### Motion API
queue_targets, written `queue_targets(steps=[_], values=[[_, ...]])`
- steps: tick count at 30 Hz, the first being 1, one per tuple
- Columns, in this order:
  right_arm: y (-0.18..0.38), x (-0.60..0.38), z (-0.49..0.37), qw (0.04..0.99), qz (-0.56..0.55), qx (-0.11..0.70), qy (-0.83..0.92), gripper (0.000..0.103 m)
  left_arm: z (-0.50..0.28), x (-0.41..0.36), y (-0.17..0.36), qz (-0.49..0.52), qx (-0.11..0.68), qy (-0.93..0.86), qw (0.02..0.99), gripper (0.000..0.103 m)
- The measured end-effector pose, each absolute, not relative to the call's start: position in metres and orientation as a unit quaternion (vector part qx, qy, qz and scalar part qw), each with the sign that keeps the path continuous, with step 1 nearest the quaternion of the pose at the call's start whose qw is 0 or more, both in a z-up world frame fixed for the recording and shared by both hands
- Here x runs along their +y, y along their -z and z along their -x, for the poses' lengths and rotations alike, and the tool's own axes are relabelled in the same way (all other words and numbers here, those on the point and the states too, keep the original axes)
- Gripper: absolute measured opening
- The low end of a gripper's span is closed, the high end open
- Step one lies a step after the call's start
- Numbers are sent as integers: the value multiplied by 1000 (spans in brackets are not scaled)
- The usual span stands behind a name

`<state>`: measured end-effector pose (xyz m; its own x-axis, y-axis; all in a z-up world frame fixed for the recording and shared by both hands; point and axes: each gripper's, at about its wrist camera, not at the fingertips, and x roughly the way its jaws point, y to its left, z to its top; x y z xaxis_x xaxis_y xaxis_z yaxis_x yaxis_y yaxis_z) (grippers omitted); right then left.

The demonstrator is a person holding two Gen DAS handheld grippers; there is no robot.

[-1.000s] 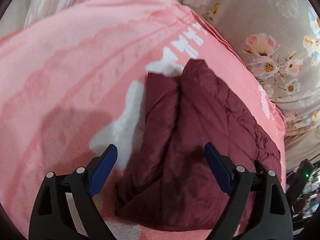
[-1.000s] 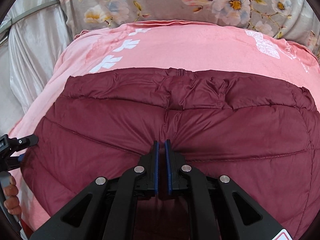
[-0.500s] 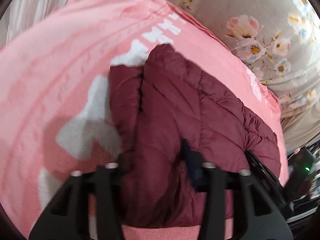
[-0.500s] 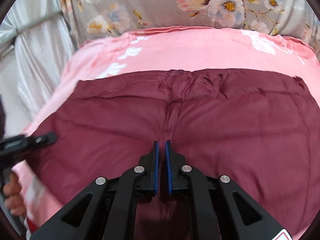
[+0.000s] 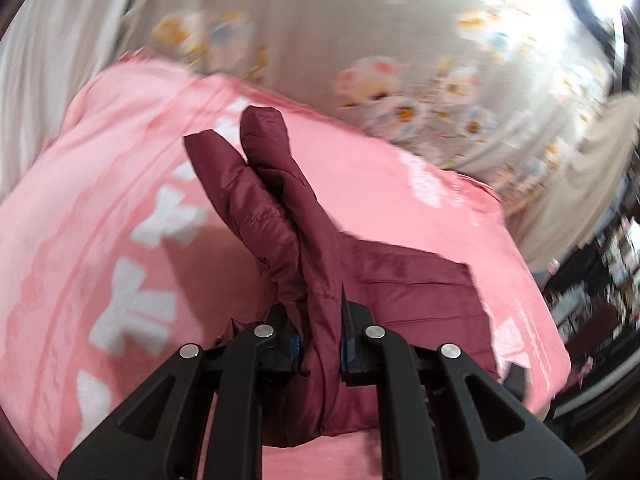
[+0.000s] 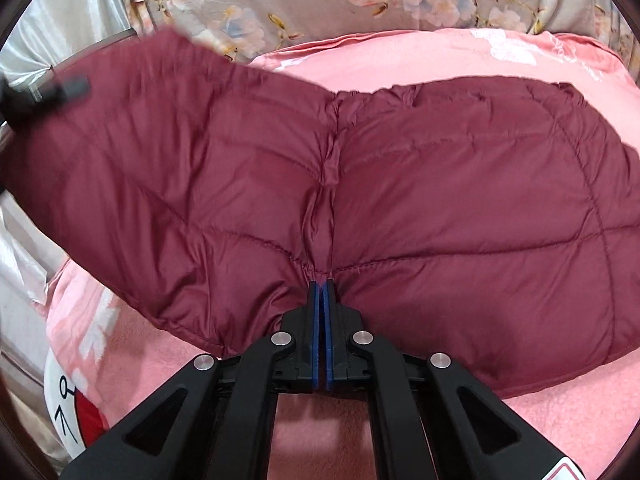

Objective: Fold large clothes

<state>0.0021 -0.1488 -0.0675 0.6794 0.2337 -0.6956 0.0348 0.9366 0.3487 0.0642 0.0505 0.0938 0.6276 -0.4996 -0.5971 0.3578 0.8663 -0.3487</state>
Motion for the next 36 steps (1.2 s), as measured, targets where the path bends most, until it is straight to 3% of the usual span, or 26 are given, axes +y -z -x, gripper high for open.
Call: queue_targets(steps=[9,21,28,36], values=[[75,-157,6,896,-210,385,-64,0,-45,-64,-125,7,344,329,880,11],[100,-198,67,848,-352,387,-89,0,-39,-212,-64,-97,407,360,834,10],[91,-228,118,865,-334,372,-39,0,-27,-263,-24,-154,428,355,817,10],[69,-307,148,883,-336,315,91,1,-10,-293,-16,-185,424,363,809,9]])
